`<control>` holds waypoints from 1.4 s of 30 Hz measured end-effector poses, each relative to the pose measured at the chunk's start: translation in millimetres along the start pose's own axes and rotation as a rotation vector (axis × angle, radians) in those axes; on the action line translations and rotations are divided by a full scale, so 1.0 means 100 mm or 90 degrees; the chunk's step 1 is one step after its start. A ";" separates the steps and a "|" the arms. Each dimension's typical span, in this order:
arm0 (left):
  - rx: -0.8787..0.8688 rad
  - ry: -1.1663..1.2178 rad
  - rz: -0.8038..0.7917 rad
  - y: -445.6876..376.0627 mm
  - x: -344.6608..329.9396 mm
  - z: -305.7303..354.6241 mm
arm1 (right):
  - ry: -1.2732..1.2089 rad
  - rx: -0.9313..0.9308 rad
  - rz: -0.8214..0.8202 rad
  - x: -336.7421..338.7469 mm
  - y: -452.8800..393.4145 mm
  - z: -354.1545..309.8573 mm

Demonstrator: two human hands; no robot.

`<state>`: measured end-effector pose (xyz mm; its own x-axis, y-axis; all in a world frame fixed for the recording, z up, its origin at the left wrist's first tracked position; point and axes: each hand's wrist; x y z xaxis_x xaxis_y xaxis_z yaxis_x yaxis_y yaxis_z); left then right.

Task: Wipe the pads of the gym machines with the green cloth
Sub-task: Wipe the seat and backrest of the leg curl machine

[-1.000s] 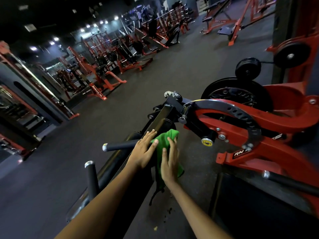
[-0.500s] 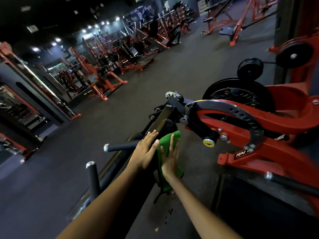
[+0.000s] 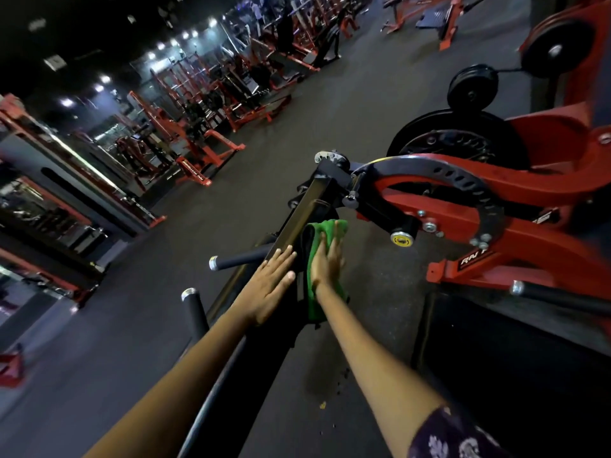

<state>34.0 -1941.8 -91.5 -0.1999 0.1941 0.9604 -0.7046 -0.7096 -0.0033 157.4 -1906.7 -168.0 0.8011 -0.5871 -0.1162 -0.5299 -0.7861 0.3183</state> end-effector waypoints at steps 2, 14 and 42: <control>-0.015 -0.048 -0.004 0.28 -0.02 -0.04 | 0.043 0.055 0.001 -0.08 0.39 0.09; 0.000 0.031 0.197 0.50 -0.13 0.12 | 0.025 0.178 0.018 -0.16 0.70 0.30; -0.018 -0.113 0.050 1.98 -0.12 -0.02 | -0.022 0.194 0.014 -0.36 1.58 0.81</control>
<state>-104.4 -2083.8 -104.4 -0.1345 0.0146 0.9908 -0.7110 -0.6979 -0.0862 21.9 -2025.6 -190.1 0.7816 -0.6064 -0.1464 -0.6099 -0.7921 0.0243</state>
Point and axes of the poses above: each hand's wrist, its own y-axis away from the middle knuckle, its own x-axis out of the back of the hand, z = x × y, and after that the axes turned 8 degrees about -x, right-handed
